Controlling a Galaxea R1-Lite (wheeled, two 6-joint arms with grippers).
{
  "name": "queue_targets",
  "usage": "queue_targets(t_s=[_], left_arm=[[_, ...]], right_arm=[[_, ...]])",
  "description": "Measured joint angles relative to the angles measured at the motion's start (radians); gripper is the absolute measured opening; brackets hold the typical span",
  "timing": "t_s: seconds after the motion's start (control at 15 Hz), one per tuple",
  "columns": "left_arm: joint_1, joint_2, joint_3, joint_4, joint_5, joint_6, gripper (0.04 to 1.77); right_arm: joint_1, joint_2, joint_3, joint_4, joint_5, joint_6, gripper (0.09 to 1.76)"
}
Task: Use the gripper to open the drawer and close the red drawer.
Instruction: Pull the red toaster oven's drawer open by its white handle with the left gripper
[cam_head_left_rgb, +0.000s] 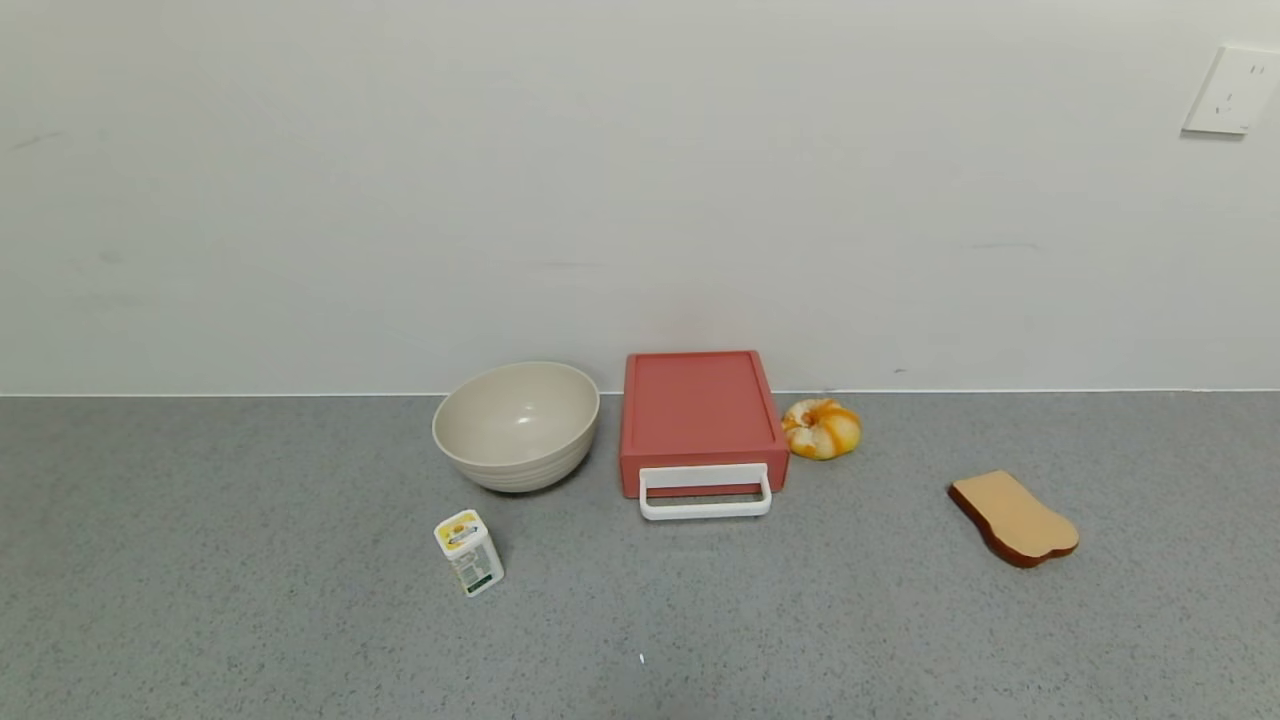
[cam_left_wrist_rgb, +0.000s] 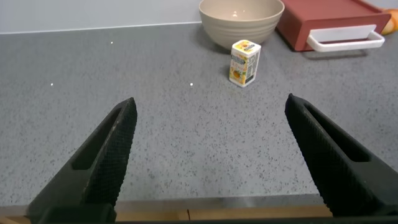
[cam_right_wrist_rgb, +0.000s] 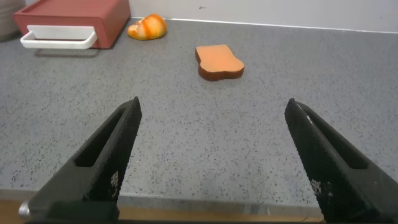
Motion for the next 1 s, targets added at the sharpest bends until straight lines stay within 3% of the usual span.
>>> queue_targets(t_s=[0.47, 0.73, 1.0], left_arm=[[0.000, 0.047, -0.186, 0.143, -0.030, -0.001, 1.72], [-0.005, 0.209, -0.319, 0.148, -0.030, 0.000, 1.72], [-0.027, 0.457, -0.489, 0.151, -0.065, 0.008, 1.72]], right_arm=[[0.000, 0.000, 0.000, 0.000, 0.000, 0.000, 1.70], [0.000, 0.000, 0.000, 0.000, 0.000, 0.000, 1.70], [0.000, 0.000, 0.000, 0.000, 0.000, 0.000, 1.70]])
